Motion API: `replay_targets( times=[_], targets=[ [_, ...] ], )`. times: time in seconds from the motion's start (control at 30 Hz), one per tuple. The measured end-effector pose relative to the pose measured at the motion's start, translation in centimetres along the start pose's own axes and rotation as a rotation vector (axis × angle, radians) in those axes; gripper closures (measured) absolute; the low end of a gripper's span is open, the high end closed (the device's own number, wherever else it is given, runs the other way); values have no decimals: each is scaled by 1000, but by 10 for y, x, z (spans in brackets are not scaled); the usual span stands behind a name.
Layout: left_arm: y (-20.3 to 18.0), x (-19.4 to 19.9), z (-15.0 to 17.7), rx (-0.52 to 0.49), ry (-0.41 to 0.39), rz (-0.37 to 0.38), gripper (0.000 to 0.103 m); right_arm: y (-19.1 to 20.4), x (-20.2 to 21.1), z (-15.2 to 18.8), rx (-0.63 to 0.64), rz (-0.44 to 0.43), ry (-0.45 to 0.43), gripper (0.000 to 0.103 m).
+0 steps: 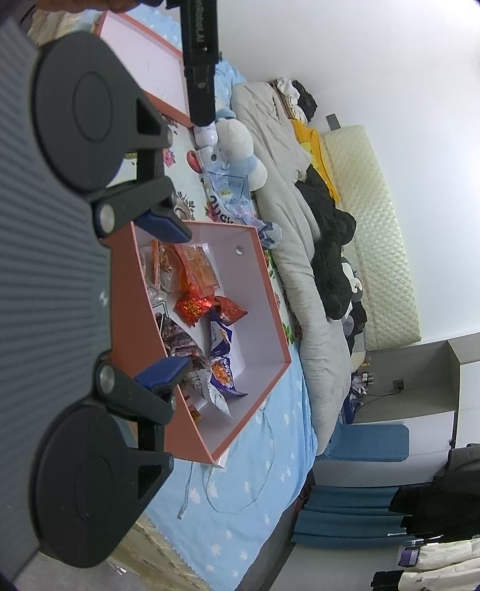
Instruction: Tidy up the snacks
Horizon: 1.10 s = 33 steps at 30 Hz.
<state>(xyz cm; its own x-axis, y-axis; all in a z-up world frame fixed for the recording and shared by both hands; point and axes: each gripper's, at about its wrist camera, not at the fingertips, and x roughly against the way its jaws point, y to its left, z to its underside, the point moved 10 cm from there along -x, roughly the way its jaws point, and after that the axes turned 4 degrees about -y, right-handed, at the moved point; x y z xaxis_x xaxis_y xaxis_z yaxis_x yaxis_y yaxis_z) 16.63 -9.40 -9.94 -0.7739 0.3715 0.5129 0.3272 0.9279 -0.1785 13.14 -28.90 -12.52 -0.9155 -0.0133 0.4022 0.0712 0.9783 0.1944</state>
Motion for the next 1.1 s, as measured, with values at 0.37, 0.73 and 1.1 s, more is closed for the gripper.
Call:
replay_targets(
  times=[0.37,0.73,1.1],
  targets=[
    [0,1,2,5,6,6,26,-1,1,1,7,7,-10,33],
    [0,1,5,8,10,7,26,0,2,0,11,14,-17,33],
    [-1,0,6,3,12,-1,2,-4,0,0,-4,11,-25,11]
  ],
)
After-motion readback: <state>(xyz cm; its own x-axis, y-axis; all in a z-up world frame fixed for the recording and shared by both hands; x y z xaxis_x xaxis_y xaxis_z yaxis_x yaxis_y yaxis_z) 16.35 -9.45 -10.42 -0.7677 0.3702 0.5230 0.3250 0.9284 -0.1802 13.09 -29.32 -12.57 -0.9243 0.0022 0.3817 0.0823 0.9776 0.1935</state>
